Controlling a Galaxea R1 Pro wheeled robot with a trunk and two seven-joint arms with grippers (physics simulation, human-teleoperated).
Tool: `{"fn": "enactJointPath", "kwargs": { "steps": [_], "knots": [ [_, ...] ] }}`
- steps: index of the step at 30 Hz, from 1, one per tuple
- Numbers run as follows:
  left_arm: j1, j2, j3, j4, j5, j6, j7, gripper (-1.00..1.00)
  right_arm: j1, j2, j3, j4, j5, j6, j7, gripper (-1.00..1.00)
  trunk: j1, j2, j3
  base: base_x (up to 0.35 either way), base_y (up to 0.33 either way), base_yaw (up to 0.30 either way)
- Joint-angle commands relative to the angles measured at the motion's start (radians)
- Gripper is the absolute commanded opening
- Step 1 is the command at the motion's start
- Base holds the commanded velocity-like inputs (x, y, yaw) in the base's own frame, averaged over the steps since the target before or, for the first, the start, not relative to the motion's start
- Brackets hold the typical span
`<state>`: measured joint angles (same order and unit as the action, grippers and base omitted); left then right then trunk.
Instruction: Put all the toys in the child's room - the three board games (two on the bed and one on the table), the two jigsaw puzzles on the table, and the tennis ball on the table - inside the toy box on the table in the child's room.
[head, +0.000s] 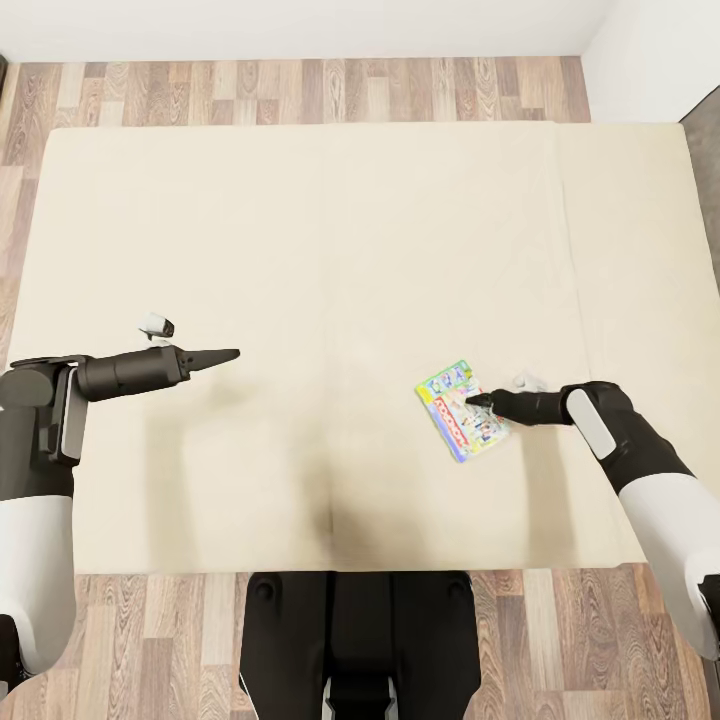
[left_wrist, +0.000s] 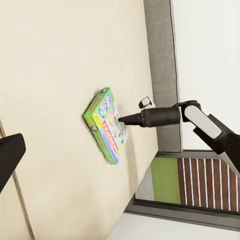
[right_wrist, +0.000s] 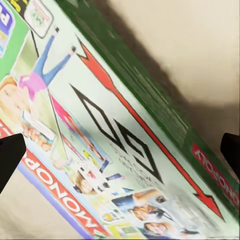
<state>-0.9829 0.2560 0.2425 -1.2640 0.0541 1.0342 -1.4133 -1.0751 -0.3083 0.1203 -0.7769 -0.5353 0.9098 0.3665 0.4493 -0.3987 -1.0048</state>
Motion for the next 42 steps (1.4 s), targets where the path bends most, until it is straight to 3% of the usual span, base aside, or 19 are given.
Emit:
{"fn": "enactJointPath", "kwargs": {
  "steps": [1,8,29,42],
  "knots": [
    [0.0,0.0,0.0,0.0,0.001,0.01,-0.003,1.0,0.0,0.0,0.003,0.0,0.014,0.009,0.005,1.0,0.001,-0.001,-0.001,0.0,0.0,0.0],
    [0.0,0.0,0.0,0.0,0.001,0.01,-0.003,1.0,0.001,0.003,0.004,-0.001,0.014,0.04,0.005,1.0,0.001,-0.001,-0.001,0.0,0.0,0.0],
    [0.0,0.0,-0.001,0.0,0.001,0.01,-0.002,1.0,0.003,0.014,0.004,-0.001,0.008,0.029,0.011,1.0,0.001,-0.001,-0.001,0.0,0.0,0.0],
    [0.0,-0.001,-0.002,0.0,0.001,0.01,0.002,1.0,0.003,0.012,0.003,0.001,0.009,0.029,0.083,1.0,0.001,-0.001,-0.001,0.0,0.0,0.0]
  ]
}}
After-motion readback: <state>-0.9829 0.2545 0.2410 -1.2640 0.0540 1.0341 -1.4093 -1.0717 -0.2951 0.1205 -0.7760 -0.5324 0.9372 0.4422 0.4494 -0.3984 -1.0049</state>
